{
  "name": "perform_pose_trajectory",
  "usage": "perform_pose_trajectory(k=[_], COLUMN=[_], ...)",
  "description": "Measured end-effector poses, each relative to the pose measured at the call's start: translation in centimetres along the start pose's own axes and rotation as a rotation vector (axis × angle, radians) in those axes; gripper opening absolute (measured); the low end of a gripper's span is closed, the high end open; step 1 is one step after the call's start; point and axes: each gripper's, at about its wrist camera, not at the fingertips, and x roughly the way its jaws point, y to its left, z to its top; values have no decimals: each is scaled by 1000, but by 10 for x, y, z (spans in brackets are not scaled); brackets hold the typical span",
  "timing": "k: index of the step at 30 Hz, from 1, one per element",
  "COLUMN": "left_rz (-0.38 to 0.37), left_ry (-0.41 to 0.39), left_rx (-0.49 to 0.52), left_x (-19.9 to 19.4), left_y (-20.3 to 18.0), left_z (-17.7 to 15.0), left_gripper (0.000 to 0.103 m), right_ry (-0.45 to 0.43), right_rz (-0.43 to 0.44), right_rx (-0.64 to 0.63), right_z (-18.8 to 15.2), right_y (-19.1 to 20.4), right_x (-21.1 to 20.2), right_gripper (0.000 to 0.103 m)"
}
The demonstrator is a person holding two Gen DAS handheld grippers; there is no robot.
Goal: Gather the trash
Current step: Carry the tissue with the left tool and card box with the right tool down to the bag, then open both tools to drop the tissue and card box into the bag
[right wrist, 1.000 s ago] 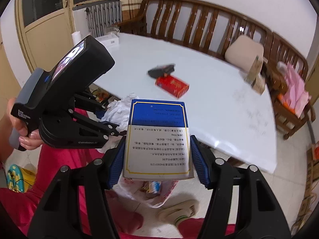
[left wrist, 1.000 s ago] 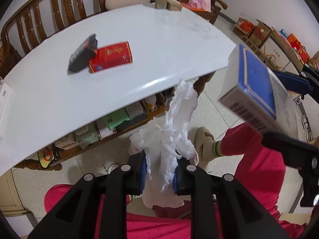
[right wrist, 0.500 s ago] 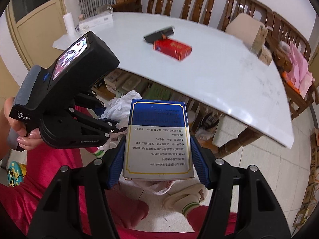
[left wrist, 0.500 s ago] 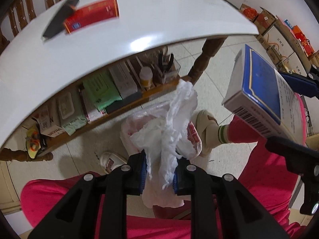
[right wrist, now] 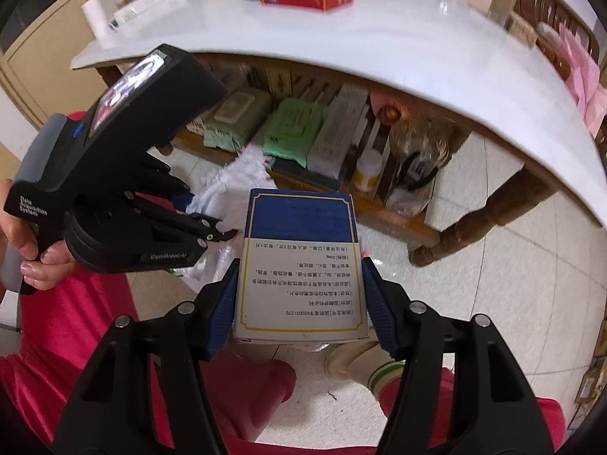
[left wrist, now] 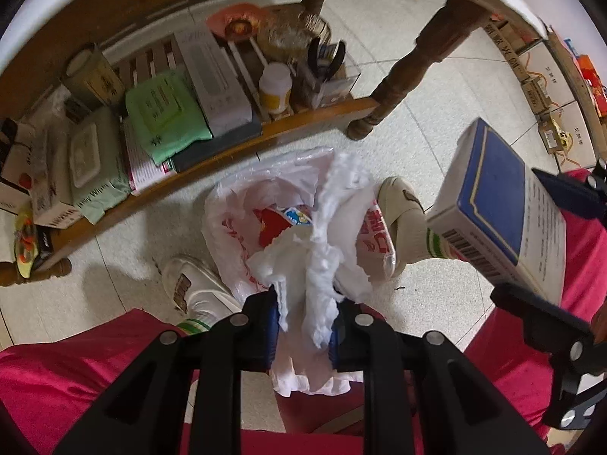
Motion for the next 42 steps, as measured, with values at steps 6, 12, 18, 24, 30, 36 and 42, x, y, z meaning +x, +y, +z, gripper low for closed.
perform_pose_trajectory(k=[6,12,18,24,30,36,42], left_rz=[-24,-49,-55,-64,-65,-63,-56], left_ry=[68,144,228,284,330,354,370], left_rx=[-43,-90,-135,-169,-191,-197,-196], left_x=[36,77,115,144,163,173,180], left_y=[11,22,33,42,49,54,54], left_z=[15,32,40,47,47,46,48], left_gripper=[20,20,20,20,20,20,20], right_ry=[72,145,212,279,344,392,409], right_rz=[20,20,22,49,66,100,128], right_rx=[49,85,95,99,77,84,75], right_z=[-7,-14,-19,-22,-29,-37,-38], right_y=[-15,-27,-34,-29,-23,-22,-16], right_x=[40,79,116,148,177,196,203], right_gripper=[60,60,60,60,60,60,60])
